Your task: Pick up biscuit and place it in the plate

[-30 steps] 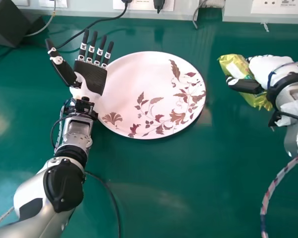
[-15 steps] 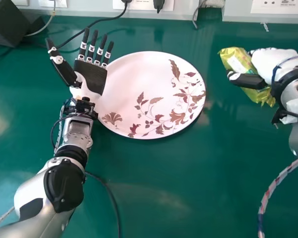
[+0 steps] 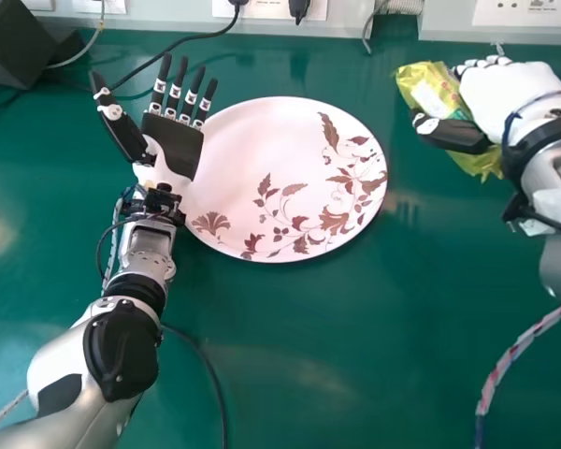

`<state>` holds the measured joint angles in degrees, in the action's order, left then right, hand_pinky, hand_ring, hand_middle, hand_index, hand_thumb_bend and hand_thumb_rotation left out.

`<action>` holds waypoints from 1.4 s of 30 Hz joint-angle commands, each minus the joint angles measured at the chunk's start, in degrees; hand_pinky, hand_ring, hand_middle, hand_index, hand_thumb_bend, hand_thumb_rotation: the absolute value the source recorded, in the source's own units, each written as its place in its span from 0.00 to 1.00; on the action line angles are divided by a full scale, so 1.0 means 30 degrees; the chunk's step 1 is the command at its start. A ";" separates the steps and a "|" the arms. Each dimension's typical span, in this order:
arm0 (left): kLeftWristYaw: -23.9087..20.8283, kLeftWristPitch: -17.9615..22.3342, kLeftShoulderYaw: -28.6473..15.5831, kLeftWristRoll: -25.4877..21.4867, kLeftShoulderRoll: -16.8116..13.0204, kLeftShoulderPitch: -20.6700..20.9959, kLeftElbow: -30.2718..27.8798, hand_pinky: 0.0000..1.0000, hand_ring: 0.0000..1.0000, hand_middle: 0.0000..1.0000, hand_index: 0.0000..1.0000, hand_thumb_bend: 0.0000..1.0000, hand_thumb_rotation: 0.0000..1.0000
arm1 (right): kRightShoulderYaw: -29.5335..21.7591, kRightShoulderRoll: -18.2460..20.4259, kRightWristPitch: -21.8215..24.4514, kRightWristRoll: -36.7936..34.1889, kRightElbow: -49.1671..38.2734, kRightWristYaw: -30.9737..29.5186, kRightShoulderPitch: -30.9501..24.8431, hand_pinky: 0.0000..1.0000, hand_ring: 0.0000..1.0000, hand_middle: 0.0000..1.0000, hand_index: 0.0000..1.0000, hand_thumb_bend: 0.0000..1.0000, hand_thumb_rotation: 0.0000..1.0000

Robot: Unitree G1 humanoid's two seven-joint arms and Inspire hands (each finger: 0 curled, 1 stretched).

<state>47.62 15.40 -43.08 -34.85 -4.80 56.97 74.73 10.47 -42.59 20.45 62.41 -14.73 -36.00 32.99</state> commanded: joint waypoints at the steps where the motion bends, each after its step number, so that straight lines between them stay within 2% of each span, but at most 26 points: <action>1: 0.0087 -0.0108 0.0108 0.0096 0.0158 -0.0612 0.0287 0.88 0.85 0.93 0.98 1.00 0.33 | -0.0226 0.0283 -0.0416 -0.0041 -0.0003 0.0935 0.0262 0.00 0.00 1.00 0.48 0.48 0.07; 24: -0.0047 -0.0142 0.0084 0.0079 0.0184 -0.0611 0.0299 0.92 0.86 0.94 1.00 0.97 0.29 | 0.0036 0.1976 -0.1958 -0.0159 0.0545 0.2977 0.1036 0.00 0.00 1.00 0.48 0.48 0.07; 29: -0.0304 0.0082 0.0153 0.0177 0.0210 -0.0618 0.0284 0.89 0.85 0.92 0.99 0.99 0.28 | 0.0131 0.2226 -0.2466 -0.0165 0.0838 0.3512 0.1135 0.00 0.00 1.00 0.48 0.48 0.07; 42: -0.0323 0.0122 0.0291 0.0268 0.0195 -0.0634 0.0282 0.88 0.83 0.92 0.99 0.99 0.29 | 0.0316 0.2546 -0.3497 -0.0296 0.1666 0.4292 0.1367 0.00 0.00 1.00 0.48 0.48 0.07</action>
<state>46.97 15.98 -42.39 -34.34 -4.73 56.98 74.72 11.09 -35.31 10.51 61.76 -9.93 -24.25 35.51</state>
